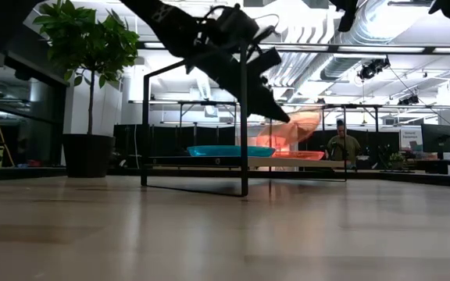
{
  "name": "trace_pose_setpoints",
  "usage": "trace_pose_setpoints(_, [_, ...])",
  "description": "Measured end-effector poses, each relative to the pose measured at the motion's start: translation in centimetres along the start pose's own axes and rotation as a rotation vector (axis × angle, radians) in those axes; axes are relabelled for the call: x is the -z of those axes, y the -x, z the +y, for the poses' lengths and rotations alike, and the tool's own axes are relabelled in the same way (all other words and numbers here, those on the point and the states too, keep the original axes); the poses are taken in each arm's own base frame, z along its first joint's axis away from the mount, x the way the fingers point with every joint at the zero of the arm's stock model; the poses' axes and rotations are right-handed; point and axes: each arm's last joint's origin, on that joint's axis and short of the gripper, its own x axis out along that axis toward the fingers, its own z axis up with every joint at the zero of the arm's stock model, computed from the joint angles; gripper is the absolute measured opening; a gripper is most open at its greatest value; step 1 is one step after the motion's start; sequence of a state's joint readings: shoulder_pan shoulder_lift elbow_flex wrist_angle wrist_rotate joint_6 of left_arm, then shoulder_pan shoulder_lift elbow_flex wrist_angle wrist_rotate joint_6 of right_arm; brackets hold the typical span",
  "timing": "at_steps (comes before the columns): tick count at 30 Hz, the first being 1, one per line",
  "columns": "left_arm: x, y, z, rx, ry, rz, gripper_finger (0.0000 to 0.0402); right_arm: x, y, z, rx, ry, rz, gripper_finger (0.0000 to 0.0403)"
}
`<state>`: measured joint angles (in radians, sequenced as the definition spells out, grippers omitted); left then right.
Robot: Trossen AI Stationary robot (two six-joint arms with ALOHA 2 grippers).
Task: Place and stack plates onto a shelf
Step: Stack the orange plate on top of the orange plate on the shelf, then return to Home Position
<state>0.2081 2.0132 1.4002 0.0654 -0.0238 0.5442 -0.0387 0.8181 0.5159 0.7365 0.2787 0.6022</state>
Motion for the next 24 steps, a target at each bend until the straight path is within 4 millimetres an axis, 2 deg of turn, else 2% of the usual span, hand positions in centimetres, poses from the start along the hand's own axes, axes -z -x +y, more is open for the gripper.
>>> trace_pose_setpoints(9, [0.69,-0.61,-0.15,-0.033,0.045,0.045,0.0023,0.01,0.00,0.00,0.000,0.000,0.001,0.0200])
trace_pose_setpoints(24, [0.76,-0.54,-0.34,-0.018,0.226,0.057,0.0123,0.02,0.00,-0.02,0.002,0.001,0.002,0.0200])
